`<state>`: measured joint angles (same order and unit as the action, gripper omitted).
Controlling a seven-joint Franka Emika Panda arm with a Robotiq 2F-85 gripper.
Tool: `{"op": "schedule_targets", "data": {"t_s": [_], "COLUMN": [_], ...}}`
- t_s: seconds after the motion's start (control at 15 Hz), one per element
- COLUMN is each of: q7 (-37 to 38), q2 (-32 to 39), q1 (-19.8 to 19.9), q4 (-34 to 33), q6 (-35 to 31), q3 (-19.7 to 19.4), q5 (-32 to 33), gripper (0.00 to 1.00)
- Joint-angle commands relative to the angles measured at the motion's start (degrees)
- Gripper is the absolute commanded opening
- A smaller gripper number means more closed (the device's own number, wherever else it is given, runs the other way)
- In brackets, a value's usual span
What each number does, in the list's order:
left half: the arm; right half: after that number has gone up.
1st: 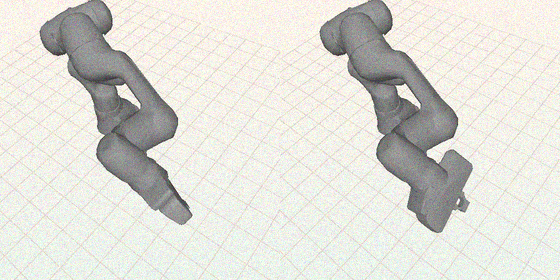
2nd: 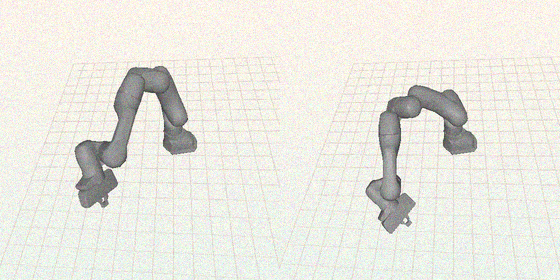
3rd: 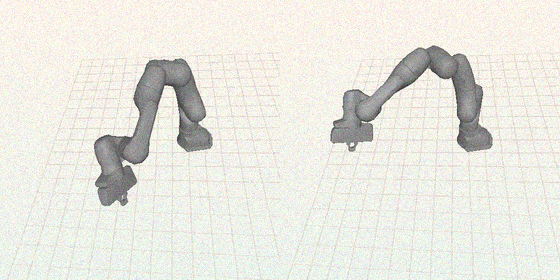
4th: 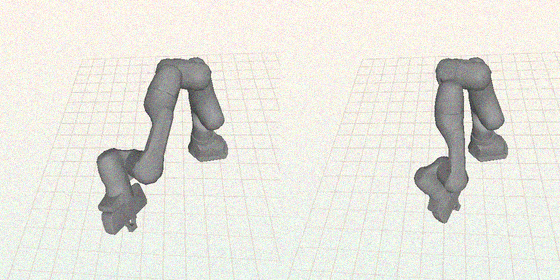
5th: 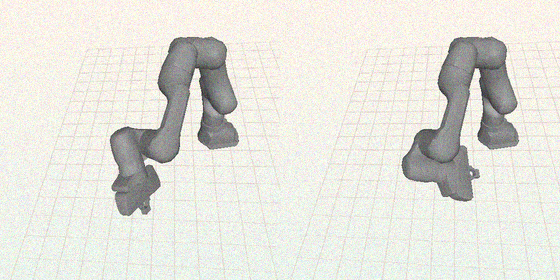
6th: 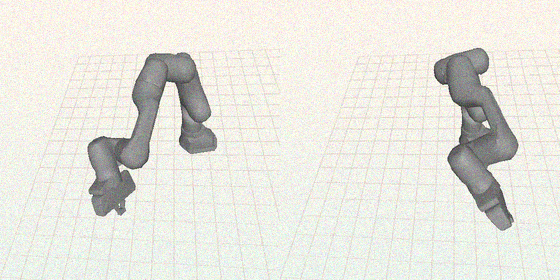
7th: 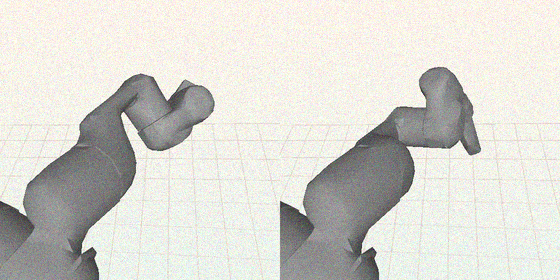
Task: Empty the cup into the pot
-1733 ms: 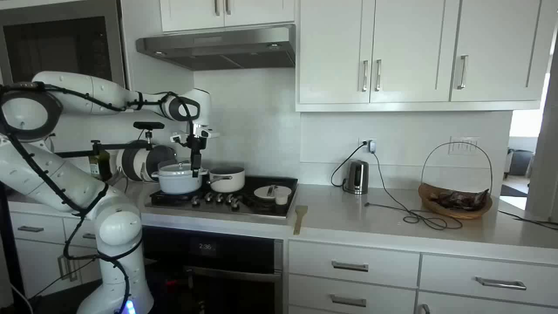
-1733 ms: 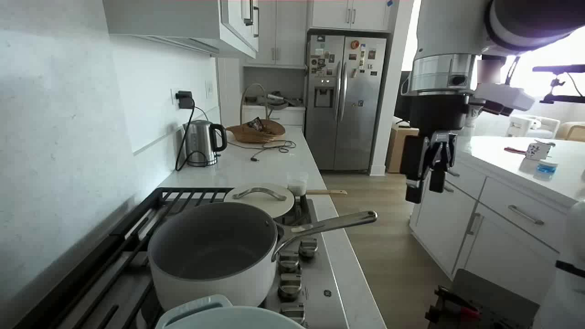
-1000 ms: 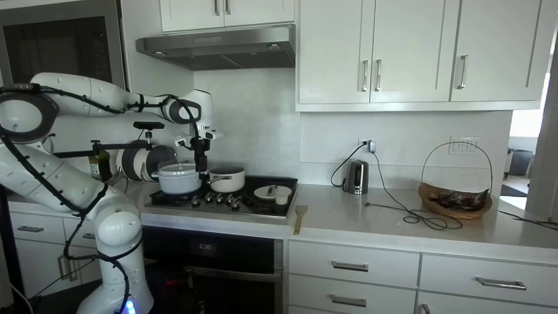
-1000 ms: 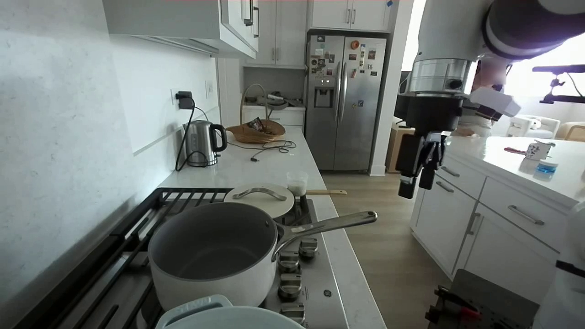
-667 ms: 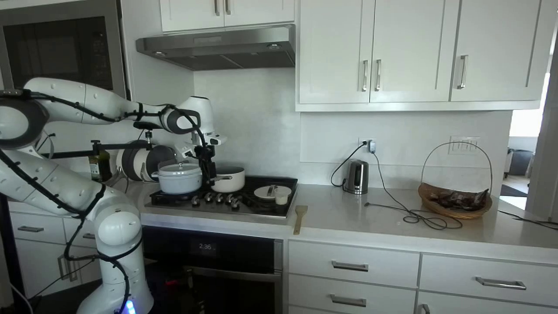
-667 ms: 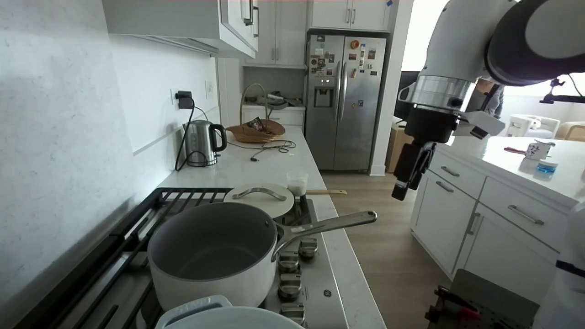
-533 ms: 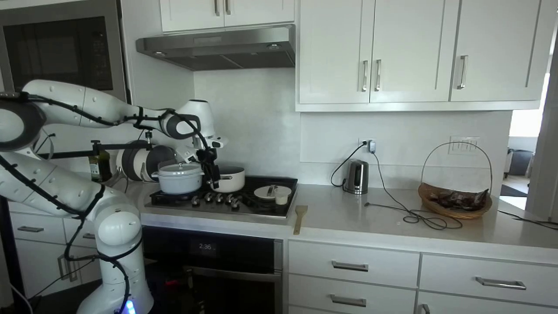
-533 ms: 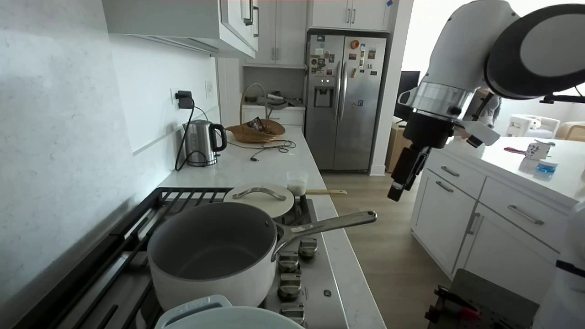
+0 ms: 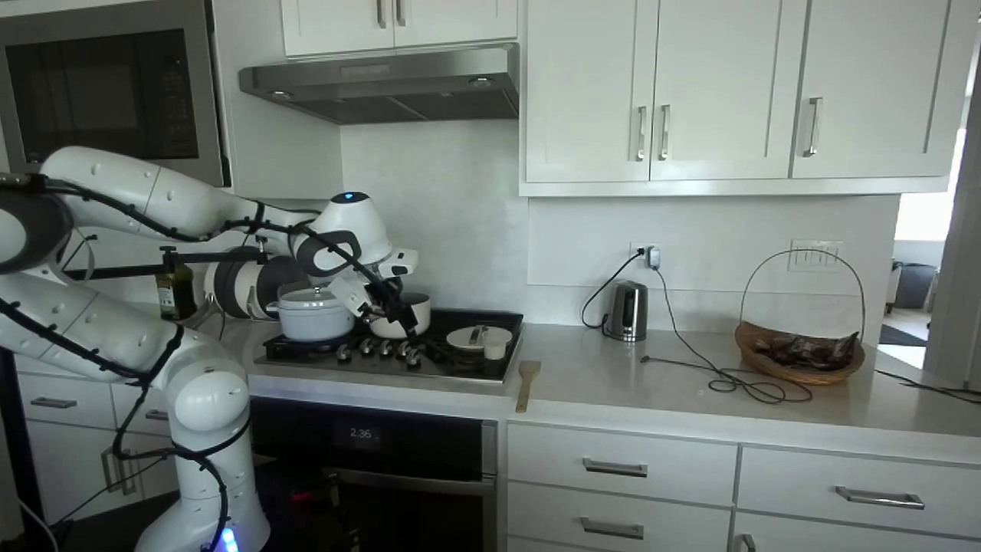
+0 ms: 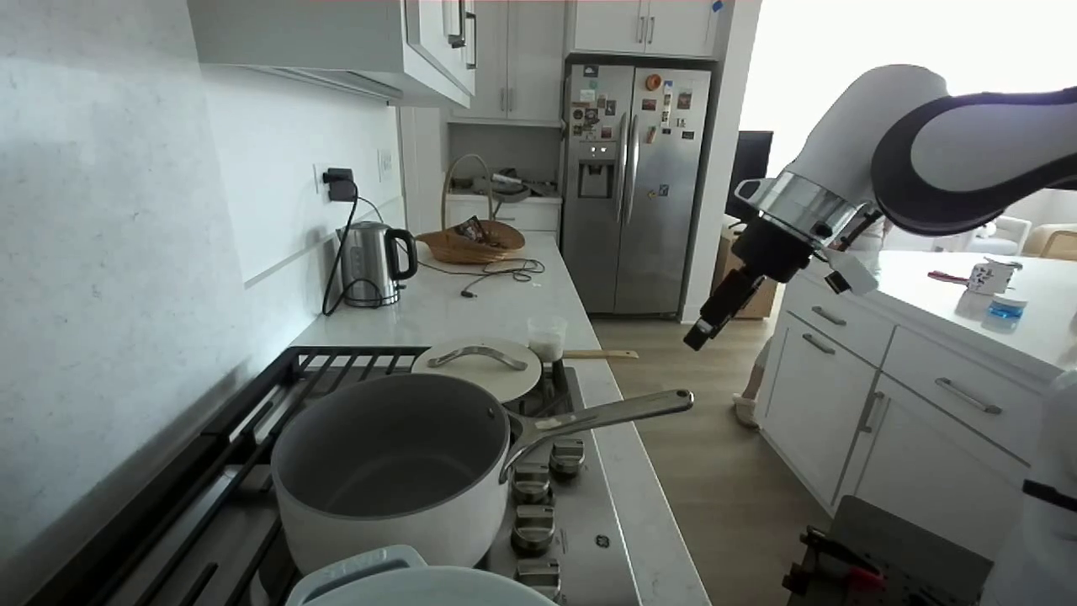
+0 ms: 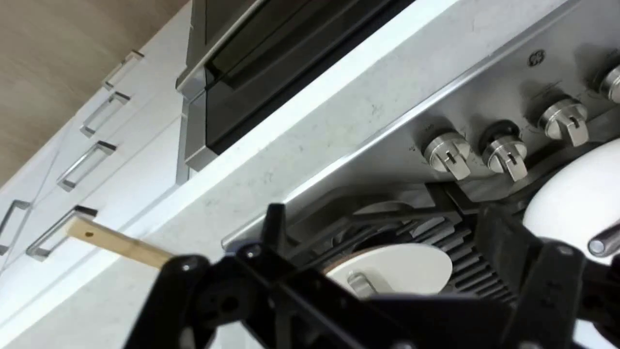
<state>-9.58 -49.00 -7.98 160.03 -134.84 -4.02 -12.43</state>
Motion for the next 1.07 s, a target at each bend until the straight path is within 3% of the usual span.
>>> {"op": "schedule_targets", "data": {"t_s": [0.0, 0.6, 1.0], "q7": [-6.6, -18.9, -19.3], "q2": [1.4, 1.9, 2.4], "q1": [-2.9, -9.7, -12.2], "q4": [-0.1, -0.2, -0.2], "q6": [-6.3, -14.2, -22.6], "q3": [-4.8, -12.3, -14.7], "q5": [-1.3, -1.2, 0.1], "gripper": [1.0, 1.0, 1.0]}}
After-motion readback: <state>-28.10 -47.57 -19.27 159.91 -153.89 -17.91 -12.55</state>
